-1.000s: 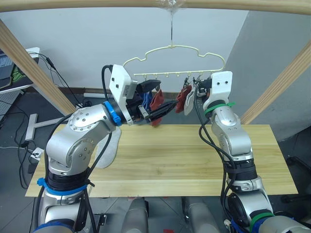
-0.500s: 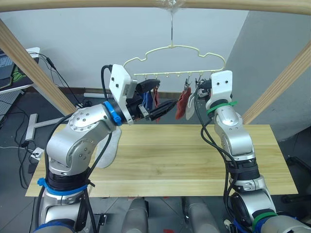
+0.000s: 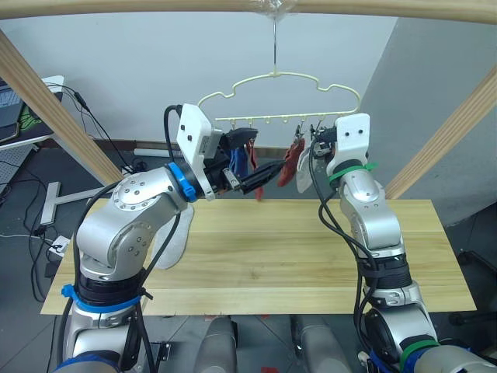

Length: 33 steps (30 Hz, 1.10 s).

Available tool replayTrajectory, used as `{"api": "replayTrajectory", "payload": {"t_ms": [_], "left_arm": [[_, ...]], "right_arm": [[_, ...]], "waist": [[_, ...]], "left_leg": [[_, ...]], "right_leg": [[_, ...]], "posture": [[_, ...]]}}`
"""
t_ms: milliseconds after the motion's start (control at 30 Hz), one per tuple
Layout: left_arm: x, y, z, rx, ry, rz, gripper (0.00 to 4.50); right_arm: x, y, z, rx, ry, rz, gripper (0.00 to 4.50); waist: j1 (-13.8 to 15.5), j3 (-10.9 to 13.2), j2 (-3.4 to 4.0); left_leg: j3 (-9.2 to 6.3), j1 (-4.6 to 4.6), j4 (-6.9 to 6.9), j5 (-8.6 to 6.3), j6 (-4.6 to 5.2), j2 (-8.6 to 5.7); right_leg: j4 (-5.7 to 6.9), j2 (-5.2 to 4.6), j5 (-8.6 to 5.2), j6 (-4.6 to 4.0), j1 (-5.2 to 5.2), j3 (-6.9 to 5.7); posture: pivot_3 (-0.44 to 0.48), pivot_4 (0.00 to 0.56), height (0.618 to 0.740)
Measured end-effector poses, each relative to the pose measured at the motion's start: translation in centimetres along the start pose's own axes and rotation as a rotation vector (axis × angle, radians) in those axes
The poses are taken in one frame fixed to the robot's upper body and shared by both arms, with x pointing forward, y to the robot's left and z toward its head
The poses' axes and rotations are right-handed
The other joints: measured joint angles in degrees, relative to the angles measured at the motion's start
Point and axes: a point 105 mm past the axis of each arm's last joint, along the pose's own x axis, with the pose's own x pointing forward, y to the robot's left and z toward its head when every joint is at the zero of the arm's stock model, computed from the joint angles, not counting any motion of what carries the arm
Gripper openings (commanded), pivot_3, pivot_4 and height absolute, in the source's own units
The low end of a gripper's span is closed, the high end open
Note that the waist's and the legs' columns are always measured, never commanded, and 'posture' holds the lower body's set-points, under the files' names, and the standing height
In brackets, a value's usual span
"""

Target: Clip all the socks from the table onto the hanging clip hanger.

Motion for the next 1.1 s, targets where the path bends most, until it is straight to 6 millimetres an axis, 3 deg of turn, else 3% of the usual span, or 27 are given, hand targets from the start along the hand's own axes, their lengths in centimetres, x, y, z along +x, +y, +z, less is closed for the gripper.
{"api": "replayTrajectory", "payload": {"t_ms": [667, 867, 1100], "left_arm": [[0.18, 0.09, 0.29, 0.003, -0.011, 0.011, 4.5], [0.18, 0.09, 0.29, 0.003, -0.011, 0.011, 4.5], [0.18, 0.09, 0.28, 0.003, -0.011, 0.011, 4.5]], "right_arm": [[0.0, -0.1, -0.01, 0.006, 0.001, -0.004, 1.44], [0.0, -0.11, -0.02, 0.008, 0.001, -0.003, 0.08], [0.0, -0.1, -0.04, 0.008, 0.002, -0.002, 0.08]], "waist": [[0.0, 0.0, 0.0], [0.0, 0.0, 0.0], [0.0, 0.0, 0.0]], "left_leg": [[0.0, 0.0, 0.0, 0.0, 0.0, 0.0], [0.0, 0.0, 0.0, 0.0, 0.0, 0.0], [0.0, 0.0, 0.01, 0.0, 0.0, 0.0]], "right_leg": [[0.01, 0.0, 0.0, 0.0, 0.0, 0.0], [0.01, 0.0, 0.0, 0.0, 0.0, 0.0], [0.01, 0.0, 0.0, 0.0, 0.0, 0.0]], "posture": [[0.099, 0.256, 0.74], [0.098, 0.258, 0.74], [0.098, 0.258, 0.74]]}}
